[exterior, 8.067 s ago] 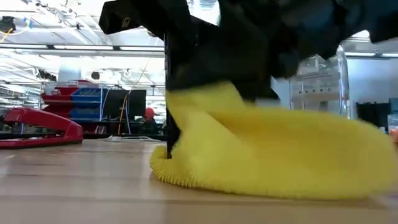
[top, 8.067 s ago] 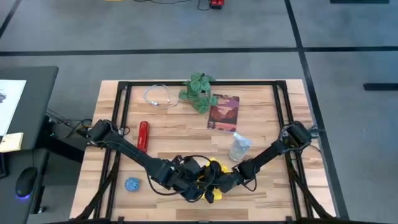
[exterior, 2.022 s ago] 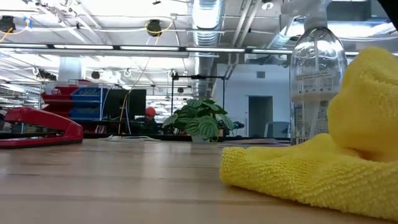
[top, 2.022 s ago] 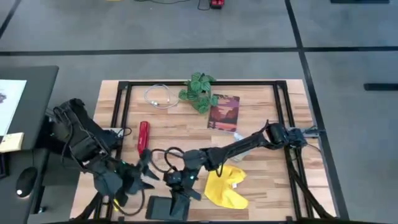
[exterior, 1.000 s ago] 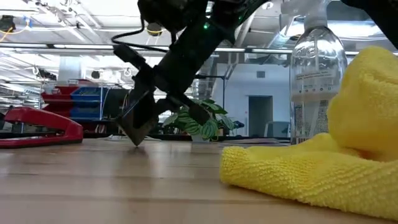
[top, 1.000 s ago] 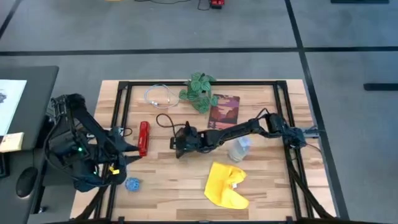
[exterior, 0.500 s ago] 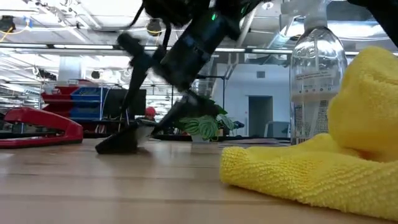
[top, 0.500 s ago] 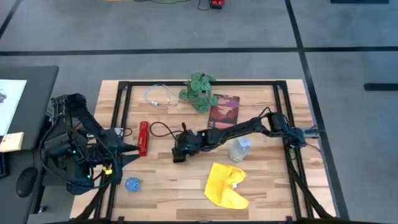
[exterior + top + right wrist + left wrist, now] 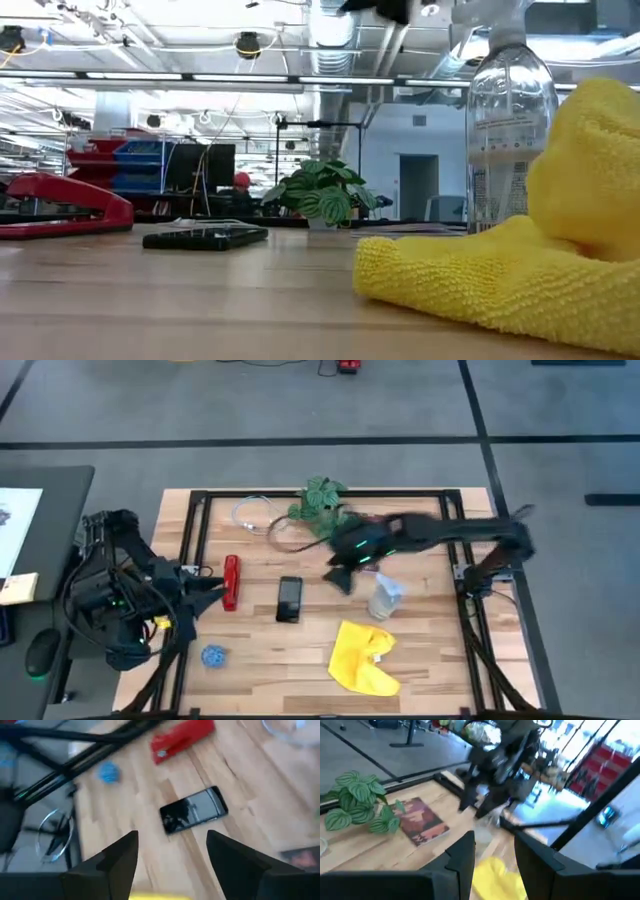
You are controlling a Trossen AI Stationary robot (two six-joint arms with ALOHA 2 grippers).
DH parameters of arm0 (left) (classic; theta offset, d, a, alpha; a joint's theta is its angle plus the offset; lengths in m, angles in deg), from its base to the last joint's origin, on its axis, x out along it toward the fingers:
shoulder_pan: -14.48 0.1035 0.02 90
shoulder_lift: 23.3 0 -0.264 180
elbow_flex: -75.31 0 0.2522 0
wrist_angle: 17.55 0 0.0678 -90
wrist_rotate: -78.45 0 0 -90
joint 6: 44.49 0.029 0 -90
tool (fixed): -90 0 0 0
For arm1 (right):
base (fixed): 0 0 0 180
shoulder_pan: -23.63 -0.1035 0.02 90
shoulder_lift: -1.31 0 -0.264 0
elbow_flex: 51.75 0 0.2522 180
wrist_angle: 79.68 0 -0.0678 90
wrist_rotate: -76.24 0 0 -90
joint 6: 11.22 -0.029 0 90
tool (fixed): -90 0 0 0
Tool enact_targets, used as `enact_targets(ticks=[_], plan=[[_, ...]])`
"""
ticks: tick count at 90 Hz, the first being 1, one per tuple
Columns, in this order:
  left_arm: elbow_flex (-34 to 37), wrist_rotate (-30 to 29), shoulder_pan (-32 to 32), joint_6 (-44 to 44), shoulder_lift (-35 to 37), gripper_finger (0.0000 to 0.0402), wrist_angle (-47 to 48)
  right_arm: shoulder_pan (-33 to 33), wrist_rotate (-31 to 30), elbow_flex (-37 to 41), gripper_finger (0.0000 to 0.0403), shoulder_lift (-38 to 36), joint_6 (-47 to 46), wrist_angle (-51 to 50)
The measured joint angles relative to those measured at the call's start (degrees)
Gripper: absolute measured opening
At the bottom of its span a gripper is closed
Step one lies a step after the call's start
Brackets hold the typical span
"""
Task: Apply microfiber cloth
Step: Return to Home Position
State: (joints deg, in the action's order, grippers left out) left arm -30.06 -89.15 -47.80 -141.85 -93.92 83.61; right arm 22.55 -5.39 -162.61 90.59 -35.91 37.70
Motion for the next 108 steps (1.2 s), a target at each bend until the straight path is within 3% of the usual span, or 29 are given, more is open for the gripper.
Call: enact_targets(ticks=[11, 25, 37, 48, 57, 69, 79, 96, 108], plan=[[0.00, -2.03, 0.12, 0.22, 2.04, 0.0102, -0.74, 2.64, 8.53, 0.00, 0.0183, -9.84, 5.40, -7.41], [-0.04, -3.17, 1.88, 3.02, 3.30, 0.0069, -7.27, 7.24, 13.62, 1.51, 0.0148, -20.51, 7.10, -13.46], [-0.04, -3.06, 4.79, 10.64, 2.79, 0.0038, -16.31, 12.52, 17.39, 8.32, 0.0120, -30.58, 8.15, -12.47], [-0.04, 1.78, 10.71, 20.18, 1.87, 0.0008, -25.96, 18.13, 21.53, 17.96, 0.0102, -39.25, 7.90, -9.09], [-0.02, 10.17, 16.32, 31.98, 1.16, 0.0003, -36.97, 22.47, 26.66, 26.60, 0.0095, -44.82, 5.64, -4.75], [-0.04, 28.84, 26.00, 54.86, -0.88, 0.0000, -59.37, 26.50, 35.18, 36.08, 0.0091, -49.46, 3.24, 3.13], [-0.04, 41.45, 31.85, 68.87, -3.35, 0.0001, -71.51, 29.01, 37.05, 40.63, 0.0091, -52.05, 2.66, 7.99], [1.10, 51.51, 38.55, 76.25, -3.36, 0.0000, -73.51, 32.63, 40.23, 45.19, 0.0091, -57.54, 0.75, 11.08], [8.78, 72.27, 48.60, 76.50, -3.59, 0.0000, -87.51, 34.45, 40.87, 48.36, 0.0091, -62.27, -2.10, 13.85]])
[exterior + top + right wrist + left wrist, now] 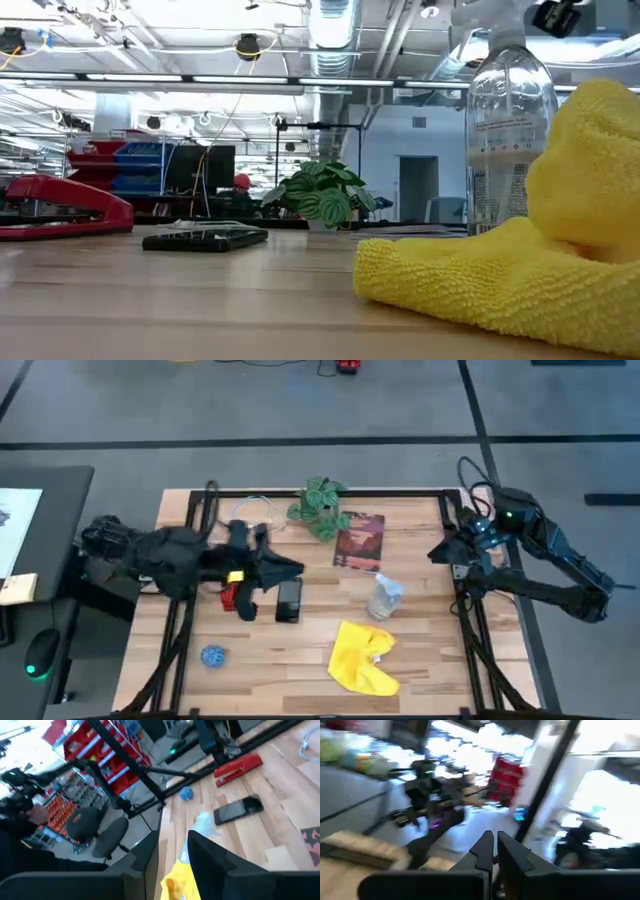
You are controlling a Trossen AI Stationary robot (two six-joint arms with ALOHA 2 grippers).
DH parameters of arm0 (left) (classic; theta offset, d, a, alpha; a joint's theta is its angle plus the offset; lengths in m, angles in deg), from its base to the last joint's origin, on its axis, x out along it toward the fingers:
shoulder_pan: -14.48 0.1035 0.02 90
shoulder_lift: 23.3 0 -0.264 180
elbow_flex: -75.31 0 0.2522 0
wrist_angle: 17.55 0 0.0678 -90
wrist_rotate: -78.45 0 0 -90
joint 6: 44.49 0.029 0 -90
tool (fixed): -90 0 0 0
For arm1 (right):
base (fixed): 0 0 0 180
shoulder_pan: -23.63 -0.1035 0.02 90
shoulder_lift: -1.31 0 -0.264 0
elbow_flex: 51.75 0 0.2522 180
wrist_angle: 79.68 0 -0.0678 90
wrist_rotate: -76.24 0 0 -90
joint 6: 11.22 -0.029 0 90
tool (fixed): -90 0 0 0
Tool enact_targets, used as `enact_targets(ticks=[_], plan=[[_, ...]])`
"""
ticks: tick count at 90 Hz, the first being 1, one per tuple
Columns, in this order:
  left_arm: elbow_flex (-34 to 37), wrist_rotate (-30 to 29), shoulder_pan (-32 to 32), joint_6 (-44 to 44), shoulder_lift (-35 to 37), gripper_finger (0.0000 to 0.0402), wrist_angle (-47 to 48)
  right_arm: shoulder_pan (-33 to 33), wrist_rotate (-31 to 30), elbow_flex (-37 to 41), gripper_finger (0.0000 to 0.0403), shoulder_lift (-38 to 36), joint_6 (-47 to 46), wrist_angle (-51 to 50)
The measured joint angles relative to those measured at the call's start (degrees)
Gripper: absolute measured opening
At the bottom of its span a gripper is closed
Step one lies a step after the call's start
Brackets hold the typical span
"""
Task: Apply microfiber cloth
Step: Return to Home Position
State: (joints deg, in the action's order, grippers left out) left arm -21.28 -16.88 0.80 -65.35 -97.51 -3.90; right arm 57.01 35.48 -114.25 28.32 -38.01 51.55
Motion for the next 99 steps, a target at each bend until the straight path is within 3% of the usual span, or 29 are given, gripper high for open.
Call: enact_targets(ticks=[6, 15, 34, 44, 51, 58, 73, 84, 99], plan=[[5.23, 8.30, 4.39, -2.16, -0.01, 0.0000, -7.29, 0.77, 0.04, 1.90, 0.0091, -2.43, -1.38, 1.34], [12.78, 14.70, 9.15, -4.05, 1.37, 0.0000, -14.46, 1.78, 0.35, 5.59, 0.0091, -5.51, -3.44, 5.38], [28.89, 15.22, 14.47, -6.97, 10.25, 0.0000, -20.87, 3.07, 0.30, 18.72, 0.0091, -11.27, -12.00, 22.57], [37.79, 10.90, 15.29, -7.21, 17.42, 0.0000, -24.59, 3.18, -0.47, 24.76, 0.0091, -14.07, -15.04, 33.29], [43.96, 5.30, 15.29, -6.76, 22.85, 0.0000, -24.92, 3.16, -5.79, 27.08, 0.0091, -16.66, -15.10, 34.90], [50.14, 0.37, 14.93, -6.97, 27.97, 0.0000, -25.38, 3.16, -15.49, 28.57, 0.0091, -19.33, -13.85, 33.28], [61.99, -1.98, 14.13, -7.97, 35.55, 0.0000, -35.96, 3.18, -35.30, 31.31, 0.0091, -24.24, -11.17, 31.20], [68.00, -2.69, 14.15, -7.92, 37.36, 0.0000, -41.41, 3.16, -43.23, 31.35, 0.0091, -25.08, -8.93, 25.30], [72.90, -4.87, 14.15, -6.86, 37.29, 0.0000, -43.25, 3.16, -48.23, 31.31, 0.0092, -24.34, -10.19, 15.66]])
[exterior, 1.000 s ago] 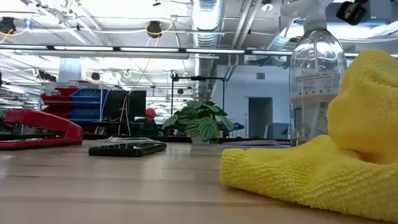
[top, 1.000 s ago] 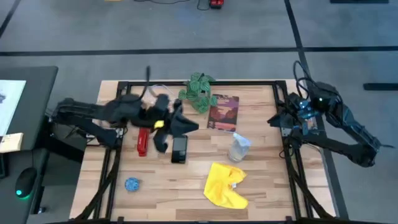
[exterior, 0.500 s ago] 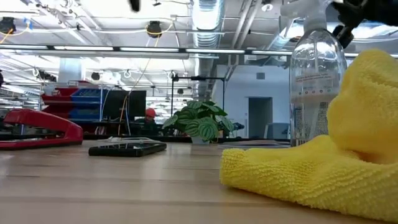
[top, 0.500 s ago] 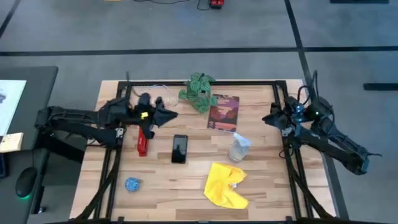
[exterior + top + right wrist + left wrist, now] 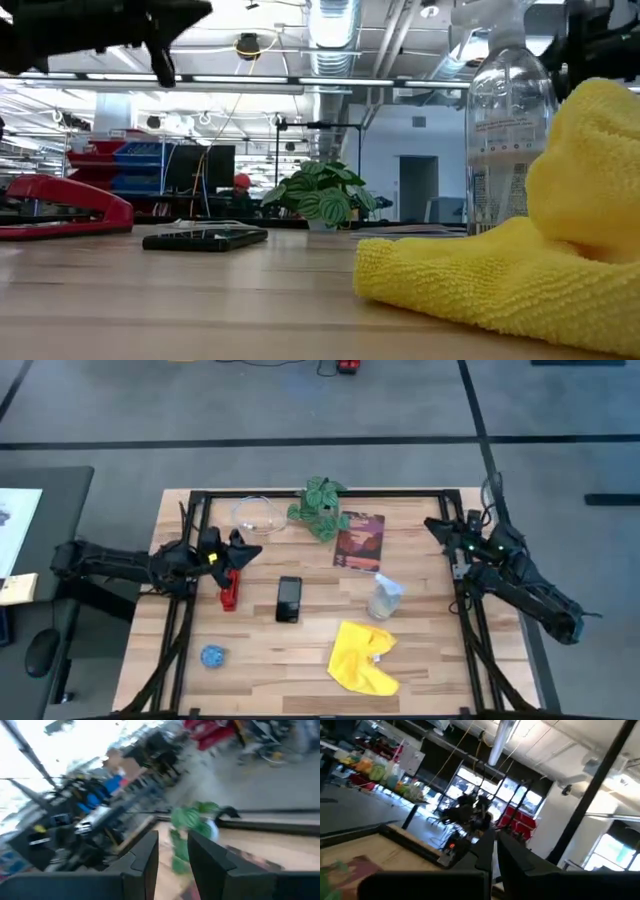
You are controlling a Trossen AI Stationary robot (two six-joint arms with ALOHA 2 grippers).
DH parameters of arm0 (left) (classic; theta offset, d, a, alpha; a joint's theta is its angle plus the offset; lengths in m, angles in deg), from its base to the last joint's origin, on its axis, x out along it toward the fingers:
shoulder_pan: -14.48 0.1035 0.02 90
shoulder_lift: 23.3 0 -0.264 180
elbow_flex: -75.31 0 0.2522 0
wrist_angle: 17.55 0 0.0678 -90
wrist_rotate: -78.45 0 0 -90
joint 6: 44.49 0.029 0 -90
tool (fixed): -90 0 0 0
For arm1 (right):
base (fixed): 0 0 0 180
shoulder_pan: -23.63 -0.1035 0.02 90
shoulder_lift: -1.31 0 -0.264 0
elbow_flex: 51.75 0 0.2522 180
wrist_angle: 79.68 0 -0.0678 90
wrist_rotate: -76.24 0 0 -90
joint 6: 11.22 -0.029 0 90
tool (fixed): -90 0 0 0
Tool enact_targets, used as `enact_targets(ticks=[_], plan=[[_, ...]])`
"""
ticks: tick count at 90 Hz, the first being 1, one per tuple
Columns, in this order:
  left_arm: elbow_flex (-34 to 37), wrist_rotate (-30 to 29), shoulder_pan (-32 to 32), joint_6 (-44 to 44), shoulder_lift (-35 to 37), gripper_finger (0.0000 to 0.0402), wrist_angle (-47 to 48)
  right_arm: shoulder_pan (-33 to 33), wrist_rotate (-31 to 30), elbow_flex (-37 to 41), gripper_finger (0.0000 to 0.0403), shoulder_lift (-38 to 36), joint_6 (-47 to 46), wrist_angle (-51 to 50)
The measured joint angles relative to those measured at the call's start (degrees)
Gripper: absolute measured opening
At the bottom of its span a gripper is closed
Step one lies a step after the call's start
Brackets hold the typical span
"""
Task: Apply microfiber cloth
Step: Return to Home Position
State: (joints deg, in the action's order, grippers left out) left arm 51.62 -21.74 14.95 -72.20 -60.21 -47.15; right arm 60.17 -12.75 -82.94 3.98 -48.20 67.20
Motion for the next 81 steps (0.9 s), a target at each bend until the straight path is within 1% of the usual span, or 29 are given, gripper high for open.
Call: enact_targets(ticks=[10, 20, 31, 35, 45, 53, 60, 66, 74, 77, 81], plan=[[3.13, -3.14, 0.00, 0.15, -0.10, 0.0000, 0.23, 0.00, -3.12, 0.04, 0.0092, 1.55, -0.46, -11.24], [6.57, -6.43, 0.00, 0.54, -0.08, 0.0000, 0.09, -0.06, -3.14, 0.07, 0.0092, 2.77, -0.50, -21.08], [9.26, -6.96, 0.00, -4.63, -0.22, 0.0000, 1.43, -0.14, -2.73, 0.07, 0.0092, 3.02, -0.52, -27.19], [8.97, -6.98, -0.02, -7.44, 0.06, 0.0000, 5.62, -0.13, -2.73, 0.07, 0.0092, 3.03, -0.52, -28.90], [8.72, -6.97, -0.02, -15.29, -0.39, 0.0000, 15.30, -0.13, -2.66, 0.04, 0.0092, 3.02, -0.52, -32.07], [8.70, -6.99, 0.00, -22.73, -0.27, 0.0000, 20.36, -0.13, -2.57, 0.04, 0.0092, 3.02, -0.54, -33.26], [8.69, -6.95, -0.01, -26.29, -0.22, 0.0000, 24.85, -0.13, -2.52, 0.04, 0.0092, 3.03, -0.53, -33.21], [8.48, -7.03, -0.02, -26.85, -0.03, 0.0000, 27.62, -0.73, -2.52, 0.04, 0.0092, 2.45, -0.55, -33.33], [8.40, -7.15, -0.02, -26.49, -0.06, 0.0000, 28.30, -3.41, -2.51, 0.04, 0.0092, 0.19, -0.57, -33.25], [8.53, -8.03, -0.02, -24.40, -0.09, 0.0000, 27.55, -4.71, -2.51, 0.03, 0.0092, -0.76, -0.59, -33.28], [8.72, -11.09, -0.02, -18.99, -0.25, 0.0000, 25.65, -6.52, -2.51, 0.18, 0.0092, -2.42, -0.57, -33.32]])
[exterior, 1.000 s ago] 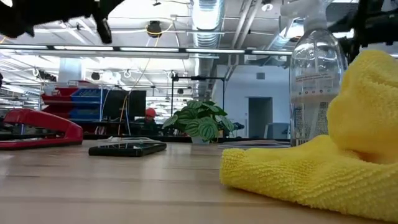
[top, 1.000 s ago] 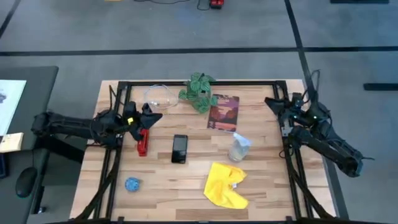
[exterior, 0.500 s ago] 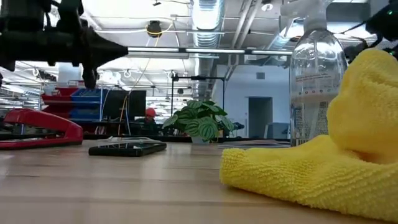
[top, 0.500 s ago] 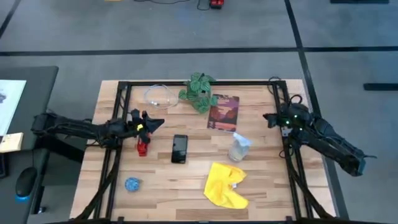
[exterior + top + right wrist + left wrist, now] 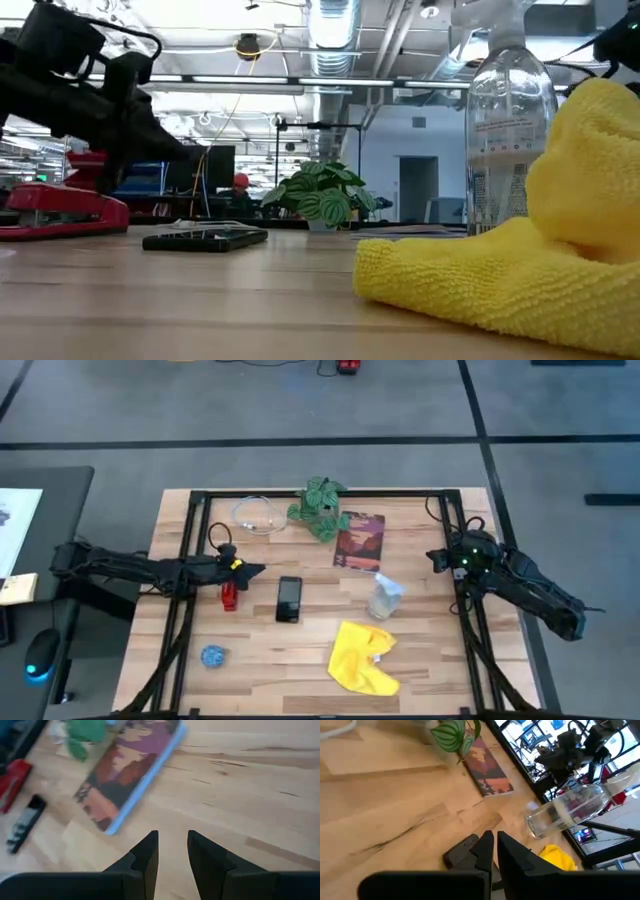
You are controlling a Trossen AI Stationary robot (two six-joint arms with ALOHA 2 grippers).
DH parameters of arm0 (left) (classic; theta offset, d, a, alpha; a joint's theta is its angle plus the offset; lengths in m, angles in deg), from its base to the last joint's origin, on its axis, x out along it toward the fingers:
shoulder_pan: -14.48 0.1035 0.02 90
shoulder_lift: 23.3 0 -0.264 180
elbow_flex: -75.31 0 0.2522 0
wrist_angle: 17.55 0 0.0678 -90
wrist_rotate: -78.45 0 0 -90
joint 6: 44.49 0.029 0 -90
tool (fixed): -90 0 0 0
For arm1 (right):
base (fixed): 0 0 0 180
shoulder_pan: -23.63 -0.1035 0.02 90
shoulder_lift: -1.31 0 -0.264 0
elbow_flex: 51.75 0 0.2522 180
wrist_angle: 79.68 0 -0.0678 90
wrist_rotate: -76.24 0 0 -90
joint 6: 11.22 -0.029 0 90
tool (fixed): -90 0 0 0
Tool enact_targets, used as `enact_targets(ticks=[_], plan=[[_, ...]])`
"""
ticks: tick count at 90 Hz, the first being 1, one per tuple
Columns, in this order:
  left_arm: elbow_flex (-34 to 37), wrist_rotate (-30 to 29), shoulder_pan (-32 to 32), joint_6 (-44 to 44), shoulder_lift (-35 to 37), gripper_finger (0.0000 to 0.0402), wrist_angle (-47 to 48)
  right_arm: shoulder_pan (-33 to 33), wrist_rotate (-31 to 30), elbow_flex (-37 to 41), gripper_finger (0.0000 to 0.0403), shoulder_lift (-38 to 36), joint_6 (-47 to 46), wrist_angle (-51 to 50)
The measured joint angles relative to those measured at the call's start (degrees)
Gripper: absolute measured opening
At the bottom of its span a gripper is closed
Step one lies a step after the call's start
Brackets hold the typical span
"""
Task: Apply microfiber cloth
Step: Return to Home Position
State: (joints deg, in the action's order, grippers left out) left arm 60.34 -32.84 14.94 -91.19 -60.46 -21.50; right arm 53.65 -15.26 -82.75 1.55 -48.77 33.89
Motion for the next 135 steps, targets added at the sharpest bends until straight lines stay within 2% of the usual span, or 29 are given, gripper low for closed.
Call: enact_targets(ticks=[6, 19, 28, 39, 60, 77, 104, 111, 121, 135], plan=[[0.00, -2.96, 0.03, 11.25, -0.06, 0.0000, -8.18, -2.83, 0.02, 0.60, 0.0092, -0.10, -0.04, 1.51], [0.00, -2.34, -0.20, 34.37, 0.00, 0.0000, -24.23, -11.41, 0.02, 4.67, 0.0092, -0.13, -0.08, 4.39], [0.00, -2.11, -0.31, 42.00, 0.17, 0.0000, -27.48, -16.80, 0.36, 7.82, 0.0092, -0.08, -0.03, 7.45], [0.00, -2.08, -0.31, 42.69, -0.02, 0.0000, -27.74, -20.68, 1.23, 7.77, 0.0092, -0.17, -0.06, 8.86], [0.00, -1.95, -0.31, 36.44, -0.33, 0.0000, -22.46, -23.77, 1.49, 7.79, 0.0092, 0.07, 0.00, 8.32], [0.00, -1.95, -0.31, 35.93, -0.31, 0.0000, -12.45, -24.02, 1.49, 7.79, 0.0092, 0.10, 0.03, 8.32], [0.00, -1.95, -0.31, 35.91, -0.23, 0.0000, 9.29, -23.99, 1.49, 7.82, 0.0092, 0.09, 0.03, 8.23], [-0.28, -1.49, -0.31, 36.14, 3.05, 0.0000, 15.69, -23.99, 1.49, 7.83, 0.0092, 0.10, 0.02, 8.19], [0.16, 0.61, -0.29, 37.08, 10.97, 0.0000, 14.82, -23.98, 1.49, 7.84, 0.0092, 0.09, 0.03, 8.08], [0.33, 3.62, -0.33, 46.59, 20.08, 0.0000, 14.95, -23.99, 1.49, 7.84, 0.0092, 0.09, 0.03, 8.06]])
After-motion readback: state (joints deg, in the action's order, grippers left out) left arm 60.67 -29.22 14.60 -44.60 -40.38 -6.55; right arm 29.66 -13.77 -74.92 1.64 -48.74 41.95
